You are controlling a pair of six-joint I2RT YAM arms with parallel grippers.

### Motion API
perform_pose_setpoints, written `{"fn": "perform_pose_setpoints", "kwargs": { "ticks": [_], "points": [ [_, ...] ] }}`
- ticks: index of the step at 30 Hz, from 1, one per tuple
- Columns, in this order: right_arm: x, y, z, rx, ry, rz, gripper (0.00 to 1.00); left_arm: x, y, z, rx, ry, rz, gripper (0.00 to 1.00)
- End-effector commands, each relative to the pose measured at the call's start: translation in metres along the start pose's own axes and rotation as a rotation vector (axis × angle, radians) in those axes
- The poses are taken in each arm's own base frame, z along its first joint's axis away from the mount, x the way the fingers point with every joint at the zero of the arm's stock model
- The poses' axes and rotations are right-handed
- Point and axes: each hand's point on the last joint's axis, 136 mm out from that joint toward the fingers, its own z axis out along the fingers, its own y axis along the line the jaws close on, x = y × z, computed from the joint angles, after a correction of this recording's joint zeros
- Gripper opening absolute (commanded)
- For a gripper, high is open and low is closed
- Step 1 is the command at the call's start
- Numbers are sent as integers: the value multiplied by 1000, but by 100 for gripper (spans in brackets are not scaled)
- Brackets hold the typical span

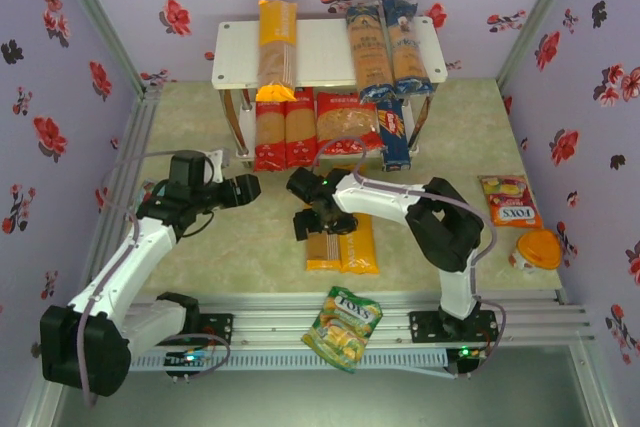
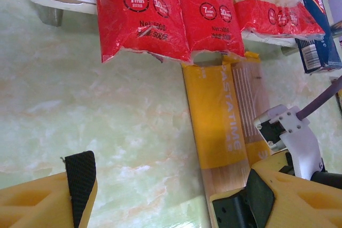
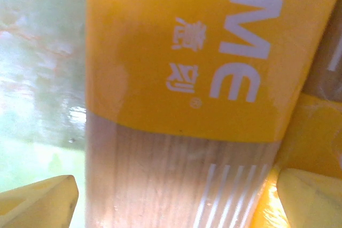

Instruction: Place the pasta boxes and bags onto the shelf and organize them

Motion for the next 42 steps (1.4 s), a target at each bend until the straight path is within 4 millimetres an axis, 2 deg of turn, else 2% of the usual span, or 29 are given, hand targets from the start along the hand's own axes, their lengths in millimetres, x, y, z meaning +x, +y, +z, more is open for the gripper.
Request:
{"fn": "perform_pose_setpoints", "kwargs": {
  "ticks": [1, 5, 9, 17, 21, 28, 36, 40, 42],
  "points": [
    [4, 8, 8, -5, 35, -9, 96, 2, 2, 1, 20, -2, -11, 76],
    [3, 15, 10, 7, 47, -34, 96, 3, 5, 2, 26, -3, -24, 76],
    [5, 13, 16, 22, 69, -24, 97, 2, 7, 1, 29, -8, -30, 76],
    [26, -10, 33, 92, 138, -12, 97, 6, 12, -1, 32, -11, -44, 76],
    [35, -9, 38, 66, 173, -15, 84, 6, 13, -1, 37, -16, -52, 76],
    [43, -1, 36, 18, 199, -28, 52, 3, 12, -1, 48, -24, -63, 74],
    [47, 7, 16, -25, 176, -49, 23, 0, 11, -1, 51, -29, -69, 73],
    [44, 11, 0, -40, 142, -69, 0, -5, 8, -3, 60, -37, -69, 73],
    [40, 14, -8, -48, 120, -79, 0, -8, 5, -4, 72, -40, -67, 73]
  ]
}}
